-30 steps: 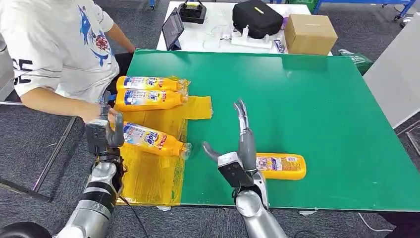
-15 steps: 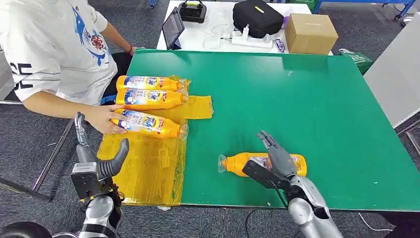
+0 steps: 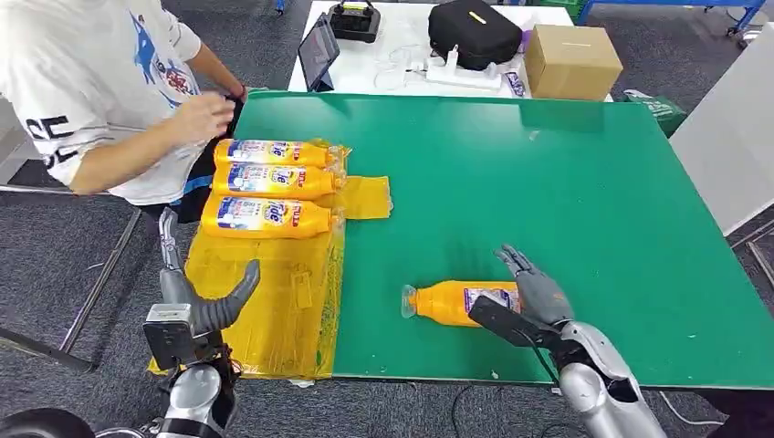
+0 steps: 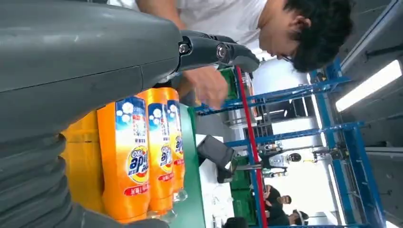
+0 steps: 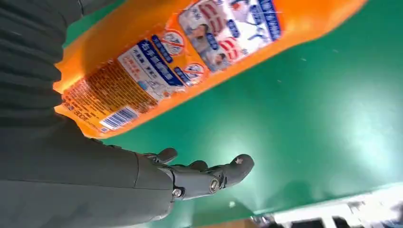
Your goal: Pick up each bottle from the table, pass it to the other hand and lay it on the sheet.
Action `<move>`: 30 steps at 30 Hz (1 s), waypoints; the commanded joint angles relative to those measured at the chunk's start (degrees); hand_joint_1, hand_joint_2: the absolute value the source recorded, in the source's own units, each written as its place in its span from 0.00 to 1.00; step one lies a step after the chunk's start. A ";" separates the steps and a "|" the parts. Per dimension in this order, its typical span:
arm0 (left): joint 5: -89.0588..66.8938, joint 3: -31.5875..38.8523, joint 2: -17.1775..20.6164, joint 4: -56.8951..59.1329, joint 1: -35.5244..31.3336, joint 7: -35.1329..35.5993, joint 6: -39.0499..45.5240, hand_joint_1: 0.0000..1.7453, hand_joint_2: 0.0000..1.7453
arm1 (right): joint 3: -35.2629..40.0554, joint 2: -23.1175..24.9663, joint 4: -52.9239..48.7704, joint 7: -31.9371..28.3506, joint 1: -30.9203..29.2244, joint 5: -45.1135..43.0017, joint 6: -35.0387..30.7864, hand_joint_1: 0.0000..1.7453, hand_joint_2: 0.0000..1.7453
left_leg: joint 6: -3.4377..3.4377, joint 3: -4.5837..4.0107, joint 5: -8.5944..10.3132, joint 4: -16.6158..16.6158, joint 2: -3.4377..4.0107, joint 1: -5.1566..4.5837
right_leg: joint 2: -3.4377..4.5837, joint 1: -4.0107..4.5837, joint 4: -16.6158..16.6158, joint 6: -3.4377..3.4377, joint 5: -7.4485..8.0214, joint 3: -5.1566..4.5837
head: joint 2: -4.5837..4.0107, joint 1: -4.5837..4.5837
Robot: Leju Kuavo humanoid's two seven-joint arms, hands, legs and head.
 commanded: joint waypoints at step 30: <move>6.73 -3.91 -0.52 13.67 -7.05 4.16 -5.82 0.00 1.00 | 13.35 -12.75 16.93 5.94 -11.31 -8.97 14.31 1.00 1.00 | 0.00 0.69 0.00 -0.05 -0.12 0.00 | -0.13 0.02 -0.21 -0.01 0.01 0.76 | 0.00 -0.02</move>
